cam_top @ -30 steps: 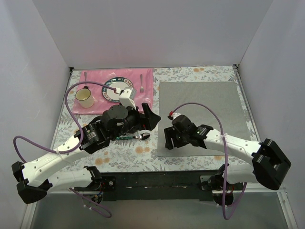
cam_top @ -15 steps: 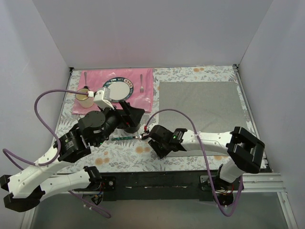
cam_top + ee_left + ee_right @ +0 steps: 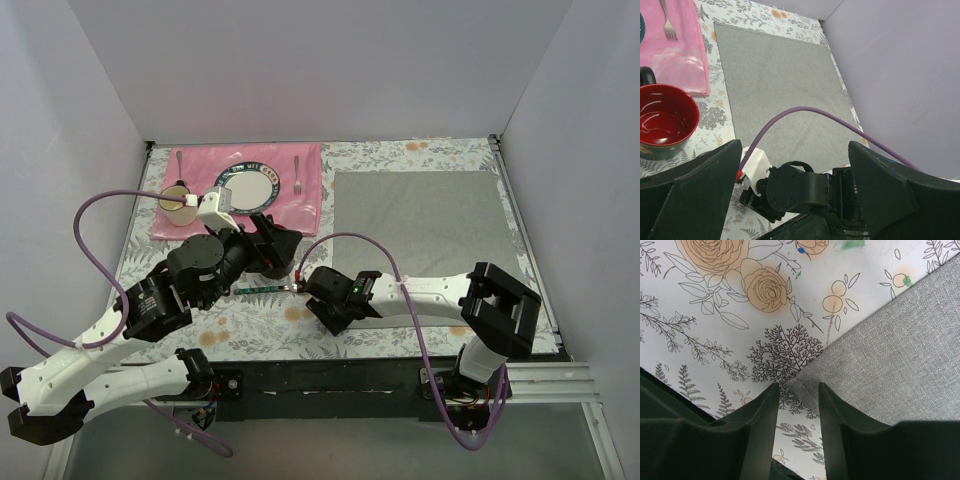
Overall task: Fold the napkin, place the utensils inside, and roll it up
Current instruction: Fold the napkin
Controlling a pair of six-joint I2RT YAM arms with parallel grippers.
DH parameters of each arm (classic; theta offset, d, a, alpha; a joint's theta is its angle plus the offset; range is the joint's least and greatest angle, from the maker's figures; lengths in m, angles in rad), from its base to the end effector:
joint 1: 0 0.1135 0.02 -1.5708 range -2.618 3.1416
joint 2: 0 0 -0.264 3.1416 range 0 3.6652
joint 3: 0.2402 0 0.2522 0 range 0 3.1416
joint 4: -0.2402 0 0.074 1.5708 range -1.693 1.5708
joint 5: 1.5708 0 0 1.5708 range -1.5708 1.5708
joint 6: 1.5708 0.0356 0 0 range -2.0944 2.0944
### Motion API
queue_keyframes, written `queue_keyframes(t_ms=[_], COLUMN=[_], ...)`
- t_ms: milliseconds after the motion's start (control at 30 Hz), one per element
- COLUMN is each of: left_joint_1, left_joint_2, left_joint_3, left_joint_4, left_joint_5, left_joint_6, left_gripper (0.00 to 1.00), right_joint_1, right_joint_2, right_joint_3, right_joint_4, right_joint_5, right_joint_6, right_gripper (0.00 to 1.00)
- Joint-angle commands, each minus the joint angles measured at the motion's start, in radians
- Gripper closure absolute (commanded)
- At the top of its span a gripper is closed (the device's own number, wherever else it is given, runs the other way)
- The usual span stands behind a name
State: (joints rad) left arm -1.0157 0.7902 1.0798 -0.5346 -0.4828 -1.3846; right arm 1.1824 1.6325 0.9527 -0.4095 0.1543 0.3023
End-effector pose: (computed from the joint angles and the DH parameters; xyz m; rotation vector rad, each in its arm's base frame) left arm 0.0953 -0.1224 0.4029 -0.7236 1.8419 -1.2409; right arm 0.1244 0.2895 0.1729 -1.0914 2.4371 0.2910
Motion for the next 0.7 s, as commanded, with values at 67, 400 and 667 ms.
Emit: queue_keyframes(t_ms=[67,400,667], left_joint_1=[0.0,0.0,0.0], left_joint_2=[-0.008,-0.016,0.004], left_joint_3=[0.003,-0.008,-0.007], left_joint_4=[-0.001,-0.002,0.01], left_joint_5=[-0.005,0.003,0.004], left_joint_6=[0.013,0.006,0.013], left_gripper=[0.12,0.12,0.12], right_joint_1=[0.017,0.031,0.029], right_joint_2=[0.036,0.053,0.03], right_joint_3=[0.004,-0.005,0.026], right_joint_4=[0.021,0.005,-0.043], right_joint_5=[0.007,0.034,0.105], right_joint_6=[0.006,0.035,0.07], right_gripper=[0.57,0.65,0.9])
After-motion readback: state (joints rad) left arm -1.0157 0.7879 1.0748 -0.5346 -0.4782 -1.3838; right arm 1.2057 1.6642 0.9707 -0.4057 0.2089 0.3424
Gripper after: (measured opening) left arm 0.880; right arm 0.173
